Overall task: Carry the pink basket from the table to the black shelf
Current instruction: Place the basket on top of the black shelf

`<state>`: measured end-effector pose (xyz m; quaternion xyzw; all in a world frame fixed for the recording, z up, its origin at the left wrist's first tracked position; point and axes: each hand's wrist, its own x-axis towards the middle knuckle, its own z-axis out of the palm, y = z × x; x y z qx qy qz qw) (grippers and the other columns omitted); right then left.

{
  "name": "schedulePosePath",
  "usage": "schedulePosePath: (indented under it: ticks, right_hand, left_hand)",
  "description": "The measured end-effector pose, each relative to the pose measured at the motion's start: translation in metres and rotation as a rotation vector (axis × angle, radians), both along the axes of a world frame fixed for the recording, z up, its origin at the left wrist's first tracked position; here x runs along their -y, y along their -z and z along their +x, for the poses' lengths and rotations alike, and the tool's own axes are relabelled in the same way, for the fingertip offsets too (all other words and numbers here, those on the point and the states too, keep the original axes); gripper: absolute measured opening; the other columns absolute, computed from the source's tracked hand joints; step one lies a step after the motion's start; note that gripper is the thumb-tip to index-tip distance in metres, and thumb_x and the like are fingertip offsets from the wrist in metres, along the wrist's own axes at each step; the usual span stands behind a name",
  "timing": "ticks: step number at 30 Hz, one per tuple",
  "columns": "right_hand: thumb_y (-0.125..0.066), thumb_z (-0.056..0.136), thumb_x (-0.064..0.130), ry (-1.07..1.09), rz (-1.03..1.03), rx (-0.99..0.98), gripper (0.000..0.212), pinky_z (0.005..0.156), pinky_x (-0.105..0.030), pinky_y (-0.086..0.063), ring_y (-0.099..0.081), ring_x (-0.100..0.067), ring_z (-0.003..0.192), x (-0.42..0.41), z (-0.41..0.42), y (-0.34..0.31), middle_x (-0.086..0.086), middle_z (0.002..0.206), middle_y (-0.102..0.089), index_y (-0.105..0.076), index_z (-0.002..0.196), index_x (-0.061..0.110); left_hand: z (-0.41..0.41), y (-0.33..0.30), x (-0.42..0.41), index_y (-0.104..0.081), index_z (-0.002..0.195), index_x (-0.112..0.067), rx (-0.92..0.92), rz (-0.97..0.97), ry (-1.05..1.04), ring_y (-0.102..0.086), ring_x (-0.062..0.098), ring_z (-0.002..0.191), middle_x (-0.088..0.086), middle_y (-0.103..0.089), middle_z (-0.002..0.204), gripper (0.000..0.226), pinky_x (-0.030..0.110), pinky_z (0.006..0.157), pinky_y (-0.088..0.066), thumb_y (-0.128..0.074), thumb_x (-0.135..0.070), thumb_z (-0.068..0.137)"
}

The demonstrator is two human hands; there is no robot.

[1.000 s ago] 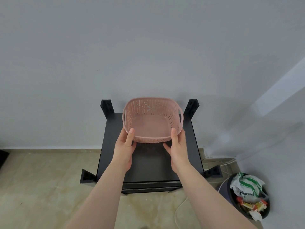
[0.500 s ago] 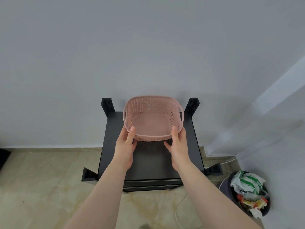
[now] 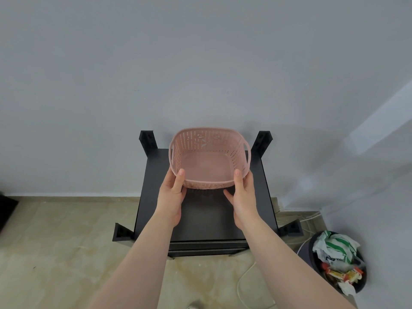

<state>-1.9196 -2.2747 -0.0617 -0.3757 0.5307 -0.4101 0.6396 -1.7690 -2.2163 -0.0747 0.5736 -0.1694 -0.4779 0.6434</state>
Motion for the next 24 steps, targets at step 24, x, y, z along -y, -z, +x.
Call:
schedulePosePath:
  ticks: [24]
  right_hand:
    - [-0.044,0.101,0.043,-0.052,0.0,-0.034,0.055,0.111,-0.052,-0.039,-0.039,-0.009,0.126,0.0,-0.001,-0.009,0.016,0.139,-0.04,-0.027,0.153,0.035]
  left_hand:
    - [0.001,-0.007,-0.001,-0.041,0.151,-0.036,0.14,0.075,0.033,-0.039,0.007,0.135,-0.016,-0.05,0.146,0.052,0.027,0.104,-0.026,-0.046,-0.047,0.1]
